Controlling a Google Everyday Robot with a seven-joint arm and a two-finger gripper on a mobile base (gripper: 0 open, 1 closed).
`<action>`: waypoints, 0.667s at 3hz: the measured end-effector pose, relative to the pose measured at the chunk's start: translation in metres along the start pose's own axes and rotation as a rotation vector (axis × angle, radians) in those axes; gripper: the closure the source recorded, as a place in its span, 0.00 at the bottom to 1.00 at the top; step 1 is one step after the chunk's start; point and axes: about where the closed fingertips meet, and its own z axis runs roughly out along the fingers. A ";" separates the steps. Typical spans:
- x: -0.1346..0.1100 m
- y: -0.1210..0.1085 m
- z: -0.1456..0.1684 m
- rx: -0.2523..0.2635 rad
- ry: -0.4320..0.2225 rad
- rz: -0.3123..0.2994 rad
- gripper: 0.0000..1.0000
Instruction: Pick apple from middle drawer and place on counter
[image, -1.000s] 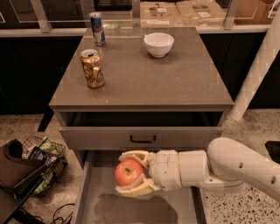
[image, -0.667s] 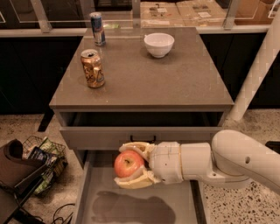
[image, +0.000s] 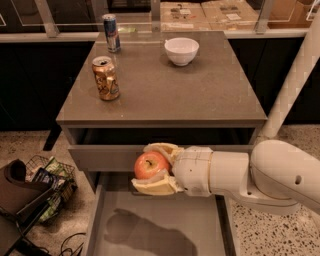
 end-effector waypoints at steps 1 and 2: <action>-0.013 -0.021 -0.011 0.096 0.019 0.032 1.00; -0.013 -0.020 -0.010 0.096 0.019 0.032 1.00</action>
Offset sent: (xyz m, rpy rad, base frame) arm 0.0131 -0.0096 0.0143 -0.0036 0.0022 -0.0841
